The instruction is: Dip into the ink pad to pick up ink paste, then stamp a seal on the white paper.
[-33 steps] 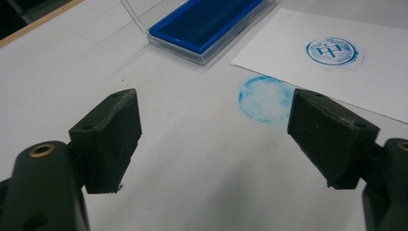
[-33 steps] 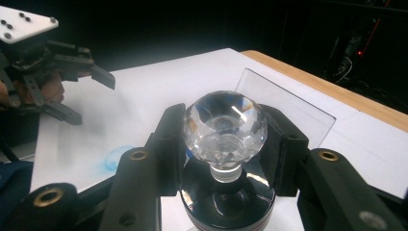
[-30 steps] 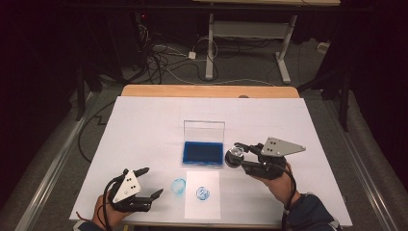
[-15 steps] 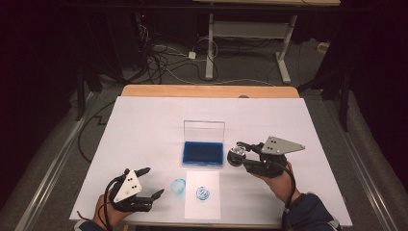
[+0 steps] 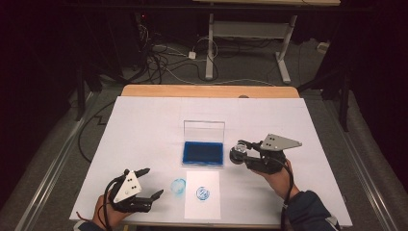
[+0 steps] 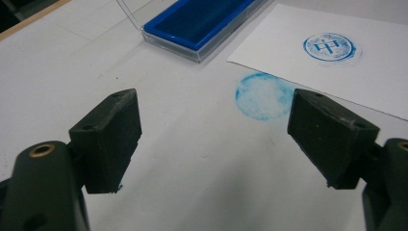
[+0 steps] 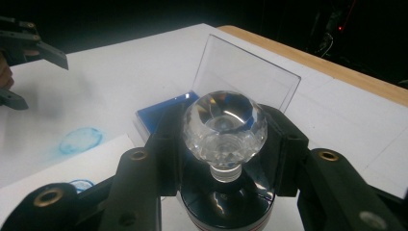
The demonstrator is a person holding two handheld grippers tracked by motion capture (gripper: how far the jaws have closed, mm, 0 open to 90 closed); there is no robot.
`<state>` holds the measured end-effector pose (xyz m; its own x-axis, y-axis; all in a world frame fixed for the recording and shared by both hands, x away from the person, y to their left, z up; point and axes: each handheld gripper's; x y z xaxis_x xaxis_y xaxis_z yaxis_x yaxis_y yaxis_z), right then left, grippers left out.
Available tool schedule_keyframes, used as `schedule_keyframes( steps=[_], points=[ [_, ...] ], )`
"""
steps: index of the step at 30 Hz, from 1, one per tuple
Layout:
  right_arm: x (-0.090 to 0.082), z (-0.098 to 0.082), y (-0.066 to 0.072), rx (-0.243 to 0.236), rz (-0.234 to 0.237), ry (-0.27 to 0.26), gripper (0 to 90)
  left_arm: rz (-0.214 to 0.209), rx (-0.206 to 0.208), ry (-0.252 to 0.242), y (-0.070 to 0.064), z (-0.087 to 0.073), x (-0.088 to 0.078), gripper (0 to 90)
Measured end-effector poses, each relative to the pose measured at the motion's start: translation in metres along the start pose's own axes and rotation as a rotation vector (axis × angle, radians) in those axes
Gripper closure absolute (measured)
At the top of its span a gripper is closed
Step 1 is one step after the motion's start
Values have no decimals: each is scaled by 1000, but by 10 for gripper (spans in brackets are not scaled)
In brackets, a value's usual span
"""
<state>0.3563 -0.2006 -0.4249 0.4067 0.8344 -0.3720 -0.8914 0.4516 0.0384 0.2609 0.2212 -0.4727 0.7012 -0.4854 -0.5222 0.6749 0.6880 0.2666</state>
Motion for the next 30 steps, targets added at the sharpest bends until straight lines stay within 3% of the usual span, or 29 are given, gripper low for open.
schedule_keyframes(
  steps=[13, 30],
  points=[
    [10, -7, -13, 22, -14, 40, 568, 7, 3, 6, 0, -1, 0, 183],
    [21, -12, -18, 34, -26, 88, 567, 5, 4, 16, -2, -3, -1, 183]
  ],
)
Point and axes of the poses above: each handheld gripper's, and its own axes: x roughly forward along the jaws, z roughly out of its top, y roughly to its left, and after that the axes turned 9 degrees about z, right-handed
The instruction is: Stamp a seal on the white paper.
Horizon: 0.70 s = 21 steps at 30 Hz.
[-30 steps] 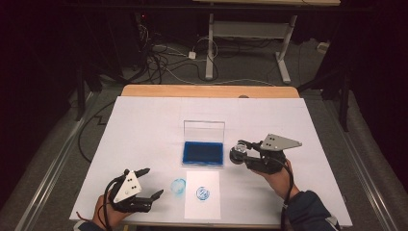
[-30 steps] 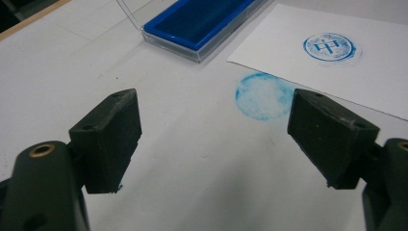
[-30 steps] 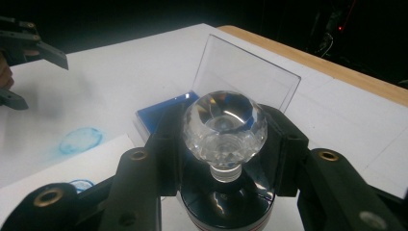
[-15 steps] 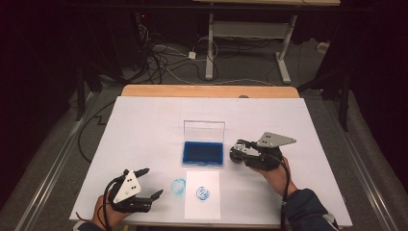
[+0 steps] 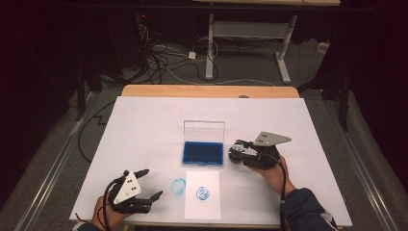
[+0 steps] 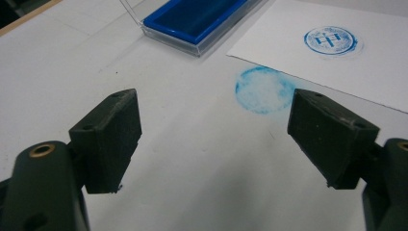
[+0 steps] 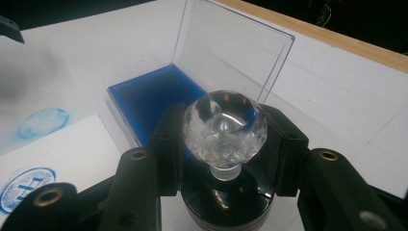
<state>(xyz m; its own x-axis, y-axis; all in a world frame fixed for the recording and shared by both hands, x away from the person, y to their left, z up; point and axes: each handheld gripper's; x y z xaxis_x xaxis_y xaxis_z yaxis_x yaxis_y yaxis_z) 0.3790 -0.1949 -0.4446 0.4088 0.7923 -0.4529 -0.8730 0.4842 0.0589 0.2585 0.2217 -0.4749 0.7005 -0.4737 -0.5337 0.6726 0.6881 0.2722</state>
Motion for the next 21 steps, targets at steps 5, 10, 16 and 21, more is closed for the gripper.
schedule_keyframes(
  steps=[5, 10, 16, 21],
  points=[
    [6, -2, -3, 12, 5, 19, 567, 3, 0, 1, 0, -1, -1, 183],
    [10, -4, -6, 25, 7, 45, 566, 0, 3, 6, 0, -1, 0, 183],
    [14, -8, -10, 44, -4, 76, 566, -3, 5, 6, -1, 0, 1, 183],
    [14, -11, -14, 65, 1, 69, 565, -6, 5, 6, -1, 0, 2, 183]
  ],
)
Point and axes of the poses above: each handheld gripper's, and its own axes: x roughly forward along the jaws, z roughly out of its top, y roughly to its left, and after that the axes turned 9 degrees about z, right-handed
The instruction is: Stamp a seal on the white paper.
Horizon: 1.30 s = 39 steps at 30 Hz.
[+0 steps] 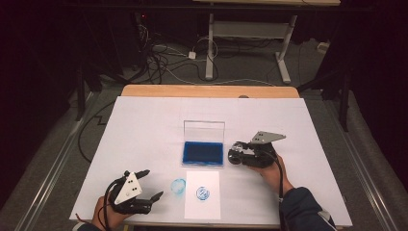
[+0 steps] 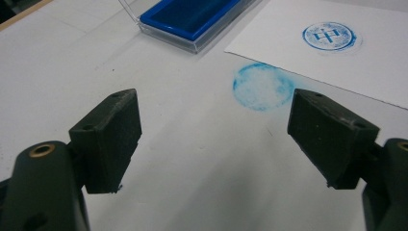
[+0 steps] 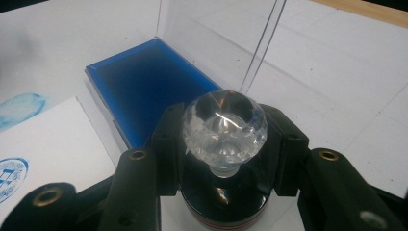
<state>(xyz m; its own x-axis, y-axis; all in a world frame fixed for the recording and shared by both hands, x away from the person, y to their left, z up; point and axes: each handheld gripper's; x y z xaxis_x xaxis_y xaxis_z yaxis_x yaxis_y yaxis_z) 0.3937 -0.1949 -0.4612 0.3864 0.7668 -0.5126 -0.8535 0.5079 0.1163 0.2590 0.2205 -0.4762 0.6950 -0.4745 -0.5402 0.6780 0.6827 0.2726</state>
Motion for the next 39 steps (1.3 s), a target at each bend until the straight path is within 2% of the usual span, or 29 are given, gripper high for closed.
schedule_keyframes(
  steps=[9, 24, 29, 39],
  points=[
    [-2, -2, -2, 17, -10, 1, 544, 0, 5, 2, 0, 0, 0, 183],
    [-6, 2, 3, -16, -35, -13, 413, -1, 5, 4, 0, 1, 1, 183],
    [-9, 3, 2, -17, -46, -39, 384, -1, 6, 3, -1, 1, 1, 183],
    [-11, 5, 6, -28, -68, -53, 284, -1, 7, 4, -1, 1, 1, 183]
  ],
)
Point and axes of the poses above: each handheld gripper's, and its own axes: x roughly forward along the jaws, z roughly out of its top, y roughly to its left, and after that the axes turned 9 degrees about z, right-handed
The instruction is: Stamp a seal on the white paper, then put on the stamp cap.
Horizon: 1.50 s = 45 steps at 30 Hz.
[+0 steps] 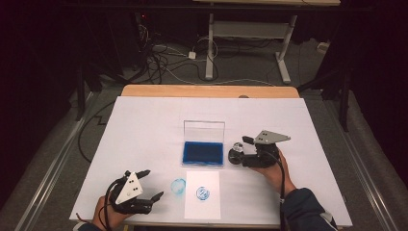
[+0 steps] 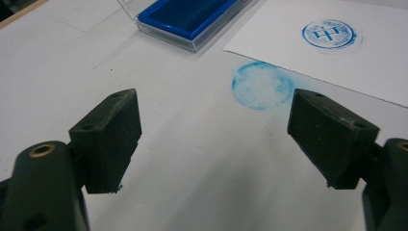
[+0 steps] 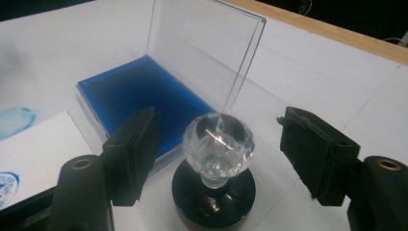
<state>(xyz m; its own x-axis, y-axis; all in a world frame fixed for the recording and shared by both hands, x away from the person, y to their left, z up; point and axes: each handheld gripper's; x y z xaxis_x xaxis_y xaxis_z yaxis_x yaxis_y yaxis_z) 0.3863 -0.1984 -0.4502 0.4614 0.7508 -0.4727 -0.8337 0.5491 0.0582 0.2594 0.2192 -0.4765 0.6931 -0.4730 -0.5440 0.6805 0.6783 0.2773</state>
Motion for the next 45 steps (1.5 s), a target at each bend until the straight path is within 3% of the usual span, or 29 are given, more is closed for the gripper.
schedule_keyframes(
  steps=[7, 17, 34, 45],
  points=[
    [-4, 4, 1, 9, -4, -20, 229, 1, -2, 0, 0, 0, 0, 183],
    [-7, 8, 4, -2, -5, -33, 222, 1, -3, 3, 1, -1, 0, 183],
    [-20, 15, 13, -42, -23, -58, 223, -5, 3, 6, 1, 0, 3, 183],
    [-26, 22, 22, -94, -22, -64, 225, 0, -3, 9, 1, -1, 1, 183]
  ],
)
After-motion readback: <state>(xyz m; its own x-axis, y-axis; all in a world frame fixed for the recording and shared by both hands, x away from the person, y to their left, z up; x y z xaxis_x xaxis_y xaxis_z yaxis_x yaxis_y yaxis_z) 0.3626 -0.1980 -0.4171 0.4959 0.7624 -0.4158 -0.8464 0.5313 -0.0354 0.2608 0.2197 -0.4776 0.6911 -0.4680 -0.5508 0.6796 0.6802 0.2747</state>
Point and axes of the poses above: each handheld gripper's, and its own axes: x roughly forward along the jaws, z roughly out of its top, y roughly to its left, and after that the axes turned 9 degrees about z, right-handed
